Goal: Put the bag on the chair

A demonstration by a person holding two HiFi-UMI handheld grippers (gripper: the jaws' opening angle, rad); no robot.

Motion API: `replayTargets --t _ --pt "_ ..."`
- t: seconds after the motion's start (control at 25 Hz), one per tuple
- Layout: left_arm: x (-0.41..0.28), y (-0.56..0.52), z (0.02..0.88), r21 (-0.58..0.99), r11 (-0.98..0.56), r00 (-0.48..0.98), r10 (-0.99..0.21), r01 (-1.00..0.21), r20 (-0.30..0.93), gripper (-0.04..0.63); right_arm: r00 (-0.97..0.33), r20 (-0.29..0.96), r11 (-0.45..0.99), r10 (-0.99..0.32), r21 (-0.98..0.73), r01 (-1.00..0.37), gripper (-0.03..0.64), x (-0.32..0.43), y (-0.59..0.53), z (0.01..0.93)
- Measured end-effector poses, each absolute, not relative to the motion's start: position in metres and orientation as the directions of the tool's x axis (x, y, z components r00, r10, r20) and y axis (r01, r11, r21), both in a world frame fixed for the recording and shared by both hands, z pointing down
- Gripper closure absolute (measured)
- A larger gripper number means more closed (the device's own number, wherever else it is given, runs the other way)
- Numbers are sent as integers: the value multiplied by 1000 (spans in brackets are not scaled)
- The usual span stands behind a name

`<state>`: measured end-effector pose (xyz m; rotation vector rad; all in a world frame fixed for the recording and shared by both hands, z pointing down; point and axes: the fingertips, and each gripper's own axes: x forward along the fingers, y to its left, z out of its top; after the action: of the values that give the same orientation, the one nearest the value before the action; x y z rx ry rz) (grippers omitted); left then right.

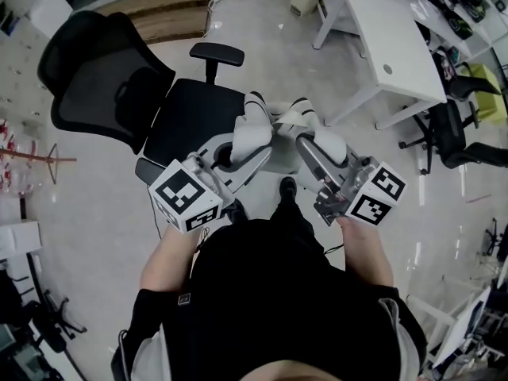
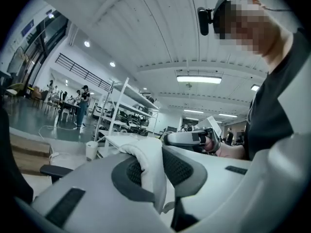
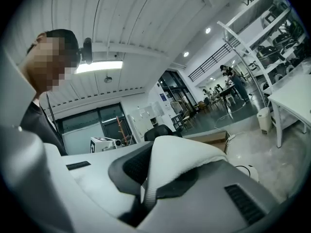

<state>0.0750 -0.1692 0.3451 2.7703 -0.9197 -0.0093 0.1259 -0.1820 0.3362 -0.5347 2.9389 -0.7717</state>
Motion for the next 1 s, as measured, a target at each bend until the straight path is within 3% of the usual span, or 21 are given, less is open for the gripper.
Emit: replayTargets --t 0.24,0.52,1.0 --pt "50 -205 312 171 -685 699 -715 -709 33 538 -987 0 868 -163 -476 -143 586 100 -226 310" --pt "45 -240 328 200 -506 532 -841 -839 104 538 -999 24 853 37 -521 19 586 86 -269 330" --pt "68 -243 345 294 -321 358 -930 -900 81 540 -962 51 845 269 -491 210 587 109 -274 341"
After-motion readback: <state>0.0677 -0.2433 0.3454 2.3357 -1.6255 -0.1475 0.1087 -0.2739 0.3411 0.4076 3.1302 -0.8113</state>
